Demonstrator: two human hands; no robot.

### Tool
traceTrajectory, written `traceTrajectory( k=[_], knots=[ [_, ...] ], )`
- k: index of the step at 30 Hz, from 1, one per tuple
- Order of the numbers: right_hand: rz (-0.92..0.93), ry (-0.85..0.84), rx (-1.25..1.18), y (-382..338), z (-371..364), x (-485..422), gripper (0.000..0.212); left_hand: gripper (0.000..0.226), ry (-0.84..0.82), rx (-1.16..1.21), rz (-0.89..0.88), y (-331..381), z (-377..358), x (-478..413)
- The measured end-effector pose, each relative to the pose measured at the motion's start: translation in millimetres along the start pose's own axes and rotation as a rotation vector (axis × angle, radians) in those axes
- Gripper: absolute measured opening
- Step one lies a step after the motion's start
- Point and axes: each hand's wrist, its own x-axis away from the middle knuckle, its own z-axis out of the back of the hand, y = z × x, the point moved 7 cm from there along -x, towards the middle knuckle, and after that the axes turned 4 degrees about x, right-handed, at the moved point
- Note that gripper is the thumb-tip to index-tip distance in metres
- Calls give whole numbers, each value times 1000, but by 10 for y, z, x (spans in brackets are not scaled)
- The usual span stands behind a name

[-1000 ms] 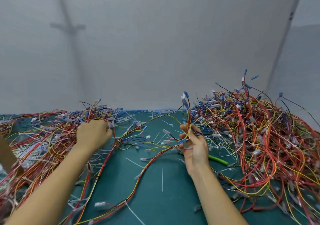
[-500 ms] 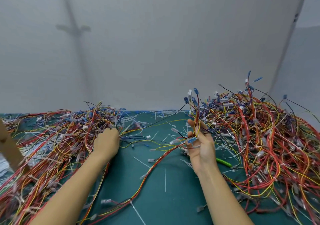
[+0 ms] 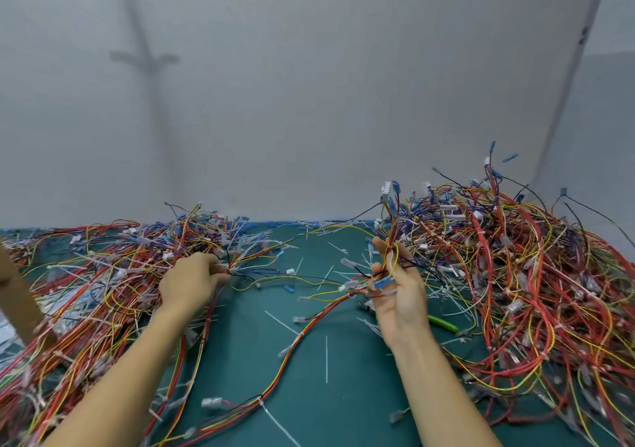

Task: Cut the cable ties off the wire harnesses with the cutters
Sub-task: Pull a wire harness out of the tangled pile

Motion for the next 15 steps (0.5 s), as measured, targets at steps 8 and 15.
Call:
traceTrajectory(
  k=[8, 15],
  knots=[
    [-19, -25, 103, 78, -86, 58, 20, 16, -265, 51, 26, 49, -61, -81],
    [-24, -5, 133, 94, -77, 80, 22, 36, -290, 11, -45, 250, -22, -95]
  ],
)
